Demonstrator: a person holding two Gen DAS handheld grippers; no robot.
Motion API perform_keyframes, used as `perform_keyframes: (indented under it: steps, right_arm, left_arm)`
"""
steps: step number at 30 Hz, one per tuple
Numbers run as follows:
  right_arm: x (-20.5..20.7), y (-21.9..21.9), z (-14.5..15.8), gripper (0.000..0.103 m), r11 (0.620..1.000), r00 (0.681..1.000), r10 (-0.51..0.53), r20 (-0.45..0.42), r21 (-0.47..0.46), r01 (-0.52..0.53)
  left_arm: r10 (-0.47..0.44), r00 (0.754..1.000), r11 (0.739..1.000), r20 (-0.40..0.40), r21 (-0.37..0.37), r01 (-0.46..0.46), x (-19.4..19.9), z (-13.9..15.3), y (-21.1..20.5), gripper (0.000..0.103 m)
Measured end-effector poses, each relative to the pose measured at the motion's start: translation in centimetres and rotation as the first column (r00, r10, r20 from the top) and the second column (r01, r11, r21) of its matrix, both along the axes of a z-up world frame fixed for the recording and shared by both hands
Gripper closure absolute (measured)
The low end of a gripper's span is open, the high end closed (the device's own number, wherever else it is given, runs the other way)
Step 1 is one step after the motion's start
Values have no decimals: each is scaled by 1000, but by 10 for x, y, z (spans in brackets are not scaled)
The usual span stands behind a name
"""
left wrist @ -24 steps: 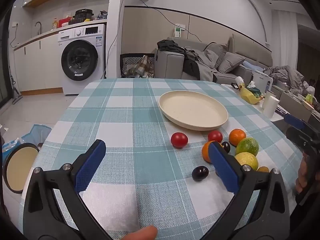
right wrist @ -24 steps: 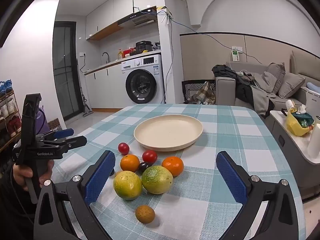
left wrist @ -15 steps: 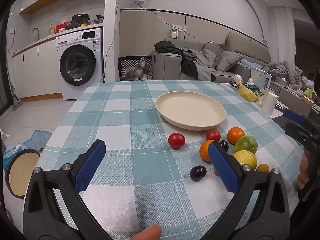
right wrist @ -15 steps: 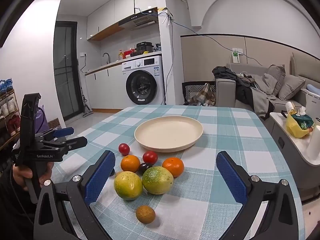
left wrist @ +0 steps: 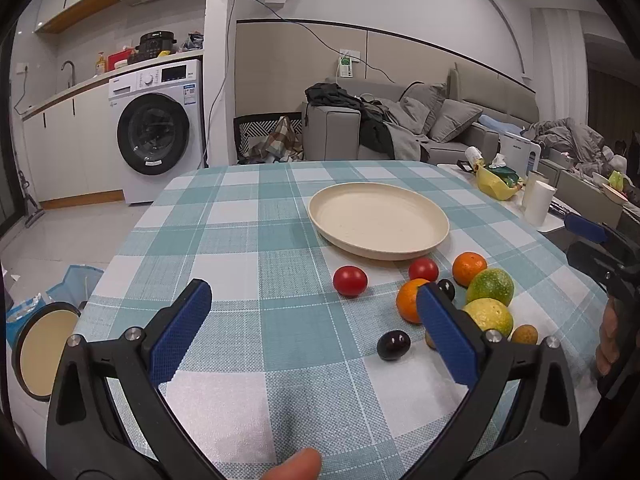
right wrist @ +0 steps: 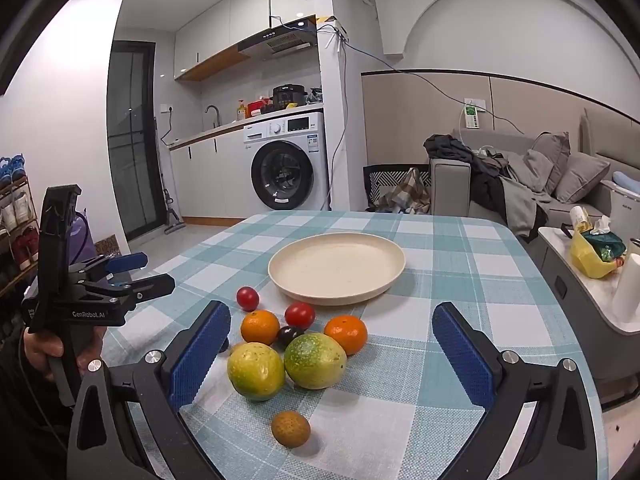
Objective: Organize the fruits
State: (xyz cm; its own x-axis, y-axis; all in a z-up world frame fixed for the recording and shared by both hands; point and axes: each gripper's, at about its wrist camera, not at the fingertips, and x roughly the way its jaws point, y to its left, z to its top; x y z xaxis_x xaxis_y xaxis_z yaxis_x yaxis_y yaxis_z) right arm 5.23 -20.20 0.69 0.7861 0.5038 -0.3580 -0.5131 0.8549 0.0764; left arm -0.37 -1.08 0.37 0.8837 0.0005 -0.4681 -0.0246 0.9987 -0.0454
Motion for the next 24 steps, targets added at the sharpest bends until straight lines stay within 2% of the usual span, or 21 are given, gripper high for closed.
perform_keyframes:
  steps: [24]
  right_arm:
    - [-5, 1, 2, 0, 1000, 1000, 1, 4, -7, -1]
  left_arm:
    - [-4, 1000, 1000, -8, 9, 5, 0, -2, 2, 1]
